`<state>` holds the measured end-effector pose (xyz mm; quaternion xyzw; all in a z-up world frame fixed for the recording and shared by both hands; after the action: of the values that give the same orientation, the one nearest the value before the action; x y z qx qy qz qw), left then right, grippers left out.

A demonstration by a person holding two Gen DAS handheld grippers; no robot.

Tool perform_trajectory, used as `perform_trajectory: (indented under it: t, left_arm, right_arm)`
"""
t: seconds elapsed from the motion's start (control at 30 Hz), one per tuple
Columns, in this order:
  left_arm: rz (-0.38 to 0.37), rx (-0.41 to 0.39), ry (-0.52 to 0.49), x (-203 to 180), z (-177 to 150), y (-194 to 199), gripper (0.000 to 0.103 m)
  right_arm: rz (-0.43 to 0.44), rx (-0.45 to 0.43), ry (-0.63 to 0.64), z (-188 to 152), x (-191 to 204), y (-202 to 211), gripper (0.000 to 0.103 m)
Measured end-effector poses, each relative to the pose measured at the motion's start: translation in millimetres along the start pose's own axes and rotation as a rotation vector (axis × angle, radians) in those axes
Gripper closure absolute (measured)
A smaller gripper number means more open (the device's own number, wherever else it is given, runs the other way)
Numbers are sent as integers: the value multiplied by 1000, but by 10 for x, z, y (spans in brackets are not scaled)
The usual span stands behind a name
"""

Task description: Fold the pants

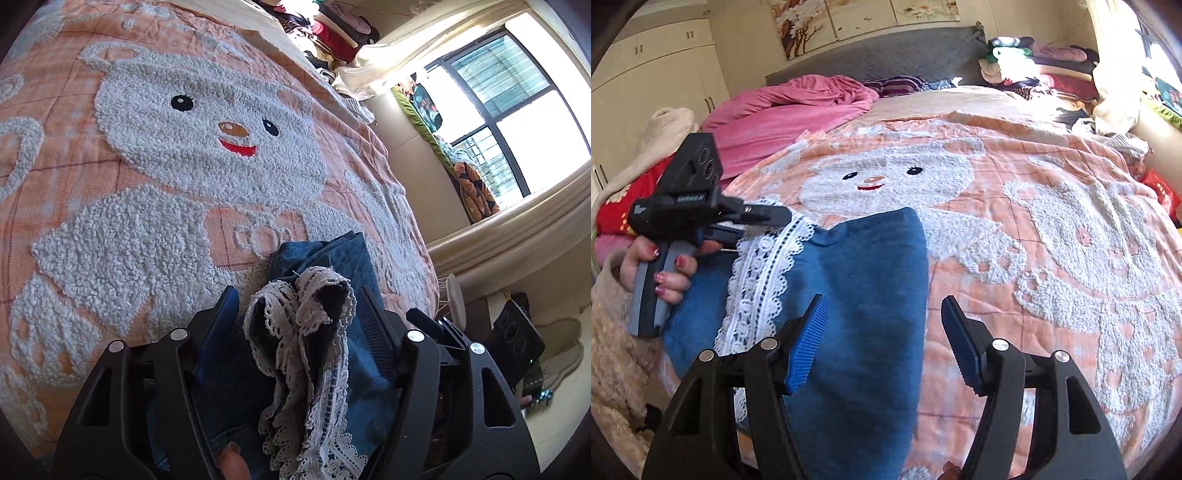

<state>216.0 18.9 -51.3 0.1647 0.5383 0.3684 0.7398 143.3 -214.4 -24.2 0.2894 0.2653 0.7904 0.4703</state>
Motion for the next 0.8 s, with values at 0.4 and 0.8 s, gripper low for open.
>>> perform_trajectory:
  t: [0.4, 0.8]
  left_arm:
    - [17, 7, -42, -90, -50, -108, 81]
    - [83, -85, -155, -477, -22, -120, 83]
  right_arm:
    - [124, 160, -87, 355, -387, -863, 54]
    - [81, 6, 15, 412, -307, -384, 94]
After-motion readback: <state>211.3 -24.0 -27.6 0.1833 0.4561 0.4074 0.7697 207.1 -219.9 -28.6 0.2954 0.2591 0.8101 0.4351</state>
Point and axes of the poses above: each gripper's, at about its wrist camera, not at the fingertips, and y roughly against the way its jaws point, x to its left, z to its top, the point moved 1 cm from there along -y, roughly the way its jaws point, and after that the axes turned 3 degrees about y, right-handed, at the moved point
